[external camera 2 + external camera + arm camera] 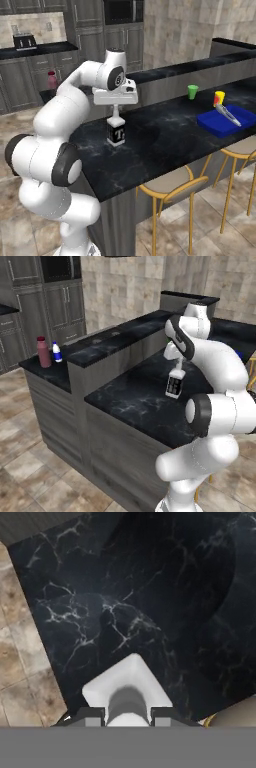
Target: Place the drinks on the dining counter in a tight cluster.
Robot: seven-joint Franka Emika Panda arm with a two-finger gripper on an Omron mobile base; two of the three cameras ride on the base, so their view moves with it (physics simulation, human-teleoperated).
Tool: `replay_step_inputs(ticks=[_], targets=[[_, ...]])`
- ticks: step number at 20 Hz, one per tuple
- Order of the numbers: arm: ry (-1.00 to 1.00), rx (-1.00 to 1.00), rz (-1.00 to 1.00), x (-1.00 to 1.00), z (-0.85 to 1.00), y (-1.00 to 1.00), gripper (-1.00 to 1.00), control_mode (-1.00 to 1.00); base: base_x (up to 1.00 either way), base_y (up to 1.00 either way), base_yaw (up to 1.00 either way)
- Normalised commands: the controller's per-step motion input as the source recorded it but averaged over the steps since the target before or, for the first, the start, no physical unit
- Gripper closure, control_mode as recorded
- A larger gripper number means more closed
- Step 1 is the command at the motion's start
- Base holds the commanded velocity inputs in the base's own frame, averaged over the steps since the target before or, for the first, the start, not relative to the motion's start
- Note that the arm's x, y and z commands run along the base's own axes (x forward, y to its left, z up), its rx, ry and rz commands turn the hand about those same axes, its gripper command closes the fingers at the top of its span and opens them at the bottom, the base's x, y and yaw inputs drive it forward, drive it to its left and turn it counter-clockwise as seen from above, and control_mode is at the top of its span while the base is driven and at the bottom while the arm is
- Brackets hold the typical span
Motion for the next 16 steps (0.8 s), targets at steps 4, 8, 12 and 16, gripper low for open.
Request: replay_step_inputs(ticks=[4, 8, 12, 16], targets=[[-0.01, 0.0, 0.0, 0.76, -0.42, 0.0, 1.0, -1.0, 0.0, 0.0, 0.0], [-0.06, 0.0, 0.0, 0.45, -0.36, 0.0, 1.0, -1.0, 0.0, 0.0, 0.0], [-0.07, -0.02, 0.0, 0.36, -0.46, 0.0, 1.0, -1.0, 0.0, 0.0, 0.0], [-0.08, -0.07, 0.0, 0.17, -0.31, 0.0, 1.0, -1.0, 0.0, 0.0, 0.0]])
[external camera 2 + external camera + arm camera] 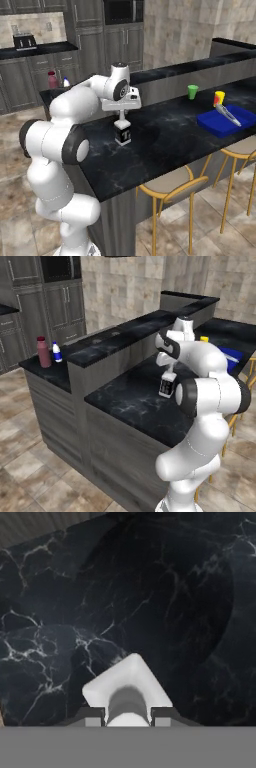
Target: Place the drinks on the dining counter in a tight cluster.
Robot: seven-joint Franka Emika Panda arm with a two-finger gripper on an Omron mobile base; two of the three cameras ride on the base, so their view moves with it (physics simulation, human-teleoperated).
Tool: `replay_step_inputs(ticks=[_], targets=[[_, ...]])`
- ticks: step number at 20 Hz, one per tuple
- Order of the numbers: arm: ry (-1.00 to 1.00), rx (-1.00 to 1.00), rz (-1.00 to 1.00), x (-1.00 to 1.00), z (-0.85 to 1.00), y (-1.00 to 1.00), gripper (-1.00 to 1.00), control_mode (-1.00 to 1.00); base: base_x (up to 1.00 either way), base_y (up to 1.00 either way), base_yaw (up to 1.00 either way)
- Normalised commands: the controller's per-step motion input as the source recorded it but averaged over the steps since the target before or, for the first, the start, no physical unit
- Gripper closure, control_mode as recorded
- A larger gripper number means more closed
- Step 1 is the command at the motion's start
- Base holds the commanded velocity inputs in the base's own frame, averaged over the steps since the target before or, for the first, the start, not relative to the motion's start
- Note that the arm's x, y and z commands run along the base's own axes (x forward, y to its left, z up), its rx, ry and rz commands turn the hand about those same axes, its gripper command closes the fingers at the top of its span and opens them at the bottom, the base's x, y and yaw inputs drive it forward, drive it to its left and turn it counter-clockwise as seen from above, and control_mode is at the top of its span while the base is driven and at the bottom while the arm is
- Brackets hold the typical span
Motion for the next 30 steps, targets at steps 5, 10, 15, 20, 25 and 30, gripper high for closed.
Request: replay_step_inputs(ticks=[5, 10, 15, 20, 25, 30], targets=[[-0.03, -0.08, -0.02, 0.09, -0.23, 0.0, 1.0, -1.0, 0.0, 0.0, 0.0], [0.0, -0.03, -0.01, 0.02, -0.24, 0.0, 1.0, -1.0, 0.0, 0.0, 0.0], [0.0, 0.0, 0.0, 0.06, -0.22, 0.0, 1.0, -1.0, 0.0, 0.0, 0.0], [0.0, 0.02, 0.0, 0.07, -0.26, 0.0, 1.0, -1.0, 0.0, 0.0, 0.0], [0.0, 0.03, 0.0, 0.05, -0.22, 0.0, 1.0, -1.0, 0.0, 0.0, 0.0], [0.0, 0.01, 0.0, 0.0, -0.13, 0.0, 1.0, -1.0, 0.0, 0.0, 0.0]])
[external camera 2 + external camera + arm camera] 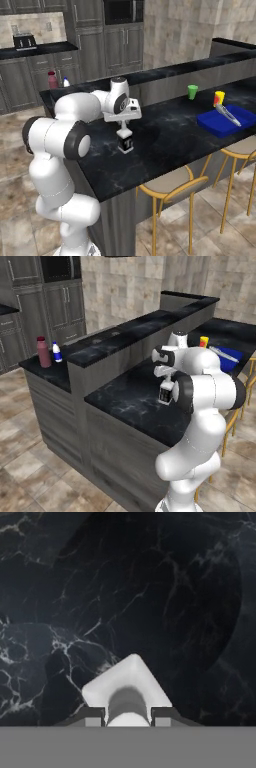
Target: Place the drinks on the dining counter in a tight cluster.
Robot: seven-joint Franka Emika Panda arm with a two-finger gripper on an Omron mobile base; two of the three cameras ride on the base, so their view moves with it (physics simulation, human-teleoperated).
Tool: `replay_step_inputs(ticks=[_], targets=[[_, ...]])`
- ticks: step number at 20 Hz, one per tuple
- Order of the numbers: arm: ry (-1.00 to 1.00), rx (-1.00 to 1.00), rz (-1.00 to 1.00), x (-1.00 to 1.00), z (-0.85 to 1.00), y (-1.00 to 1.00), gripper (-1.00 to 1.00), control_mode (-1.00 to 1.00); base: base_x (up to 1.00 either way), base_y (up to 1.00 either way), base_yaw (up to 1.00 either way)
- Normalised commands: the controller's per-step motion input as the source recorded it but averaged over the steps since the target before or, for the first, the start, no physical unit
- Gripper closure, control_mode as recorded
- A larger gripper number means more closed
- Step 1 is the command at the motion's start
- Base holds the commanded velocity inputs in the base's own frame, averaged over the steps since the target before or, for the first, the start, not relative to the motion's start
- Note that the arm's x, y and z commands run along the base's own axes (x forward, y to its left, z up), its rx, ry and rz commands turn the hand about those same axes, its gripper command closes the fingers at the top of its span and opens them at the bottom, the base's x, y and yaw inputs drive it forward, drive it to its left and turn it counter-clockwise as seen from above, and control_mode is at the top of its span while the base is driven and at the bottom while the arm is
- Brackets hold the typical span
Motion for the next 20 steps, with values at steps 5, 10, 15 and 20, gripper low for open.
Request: replay_step_inputs(ticks=[5, 10, 15, 20], targets=[[0.0, 0.0, 0.0, 0.0, 0.0, 0.0, -1.0, -1.0, 0.0, 0.0, 0.0], [0.0, 0.0, 0.0, 0.0, 0.0, 0.0, -1.0, -1.0, 0.0, 0.0, 0.0], [0.0, 0.0, 0.0, 0.0, 0.0, 0.0, -1.0, -1.0, 0.0, 0.0, 0.0], [0.0, 0.0, 0.0, -0.13, 0.05, -0.04, -1.0, -1.0, 0.0, 0.0, 0.0]])
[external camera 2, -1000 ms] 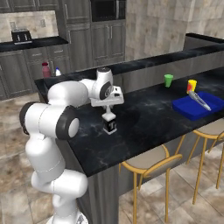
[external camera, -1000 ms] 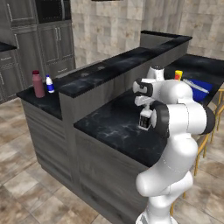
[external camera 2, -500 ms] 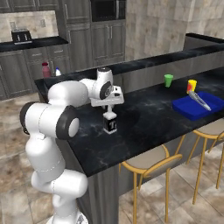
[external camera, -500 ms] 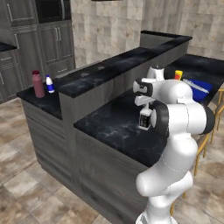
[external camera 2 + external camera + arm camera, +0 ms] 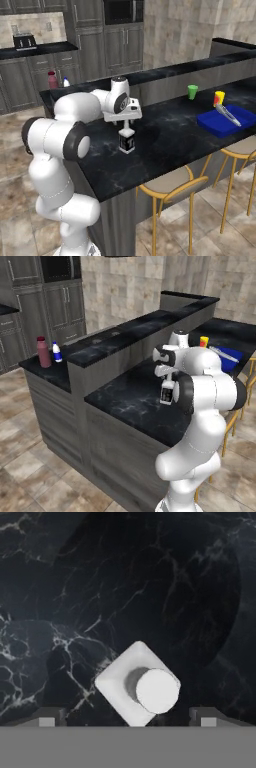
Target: Place the drinks on the dining counter in a tight cluster.
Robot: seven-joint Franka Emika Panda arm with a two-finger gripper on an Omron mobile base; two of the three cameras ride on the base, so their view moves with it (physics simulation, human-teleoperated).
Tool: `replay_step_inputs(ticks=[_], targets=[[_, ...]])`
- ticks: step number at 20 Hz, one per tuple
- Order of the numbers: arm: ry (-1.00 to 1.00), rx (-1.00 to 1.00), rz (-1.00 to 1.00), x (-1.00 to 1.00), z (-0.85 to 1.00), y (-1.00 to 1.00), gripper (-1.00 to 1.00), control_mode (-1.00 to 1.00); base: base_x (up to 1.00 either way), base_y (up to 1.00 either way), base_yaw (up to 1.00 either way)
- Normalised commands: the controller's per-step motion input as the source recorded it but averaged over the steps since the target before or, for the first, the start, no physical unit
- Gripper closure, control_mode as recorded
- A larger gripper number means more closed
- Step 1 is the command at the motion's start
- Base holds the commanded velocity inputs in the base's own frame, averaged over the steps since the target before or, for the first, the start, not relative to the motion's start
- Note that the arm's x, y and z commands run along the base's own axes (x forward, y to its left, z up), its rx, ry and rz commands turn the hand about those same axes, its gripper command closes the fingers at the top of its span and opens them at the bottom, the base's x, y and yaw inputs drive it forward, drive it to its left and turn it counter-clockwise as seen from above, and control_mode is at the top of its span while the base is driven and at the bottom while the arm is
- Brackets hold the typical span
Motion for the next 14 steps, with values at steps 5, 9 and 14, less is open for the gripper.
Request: replay_step_inputs(ticks=[5, 9, 14], targets=[[0.0, 0.0, -0.01, -0.43, 0.18, -0.06, -1.0, -1.0, 0.0, 0.0, 0.0], [-0.03, 0.0, -0.05, -0.95, 0.23, -0.03, -1.0, -1.0, 0.0, 0.0, 0.0], [-0.06, 0.0, -0.04, -1.0, 0.0, 0.25, -1.0, -1.0, 0.0, 0.0, 0.0]])
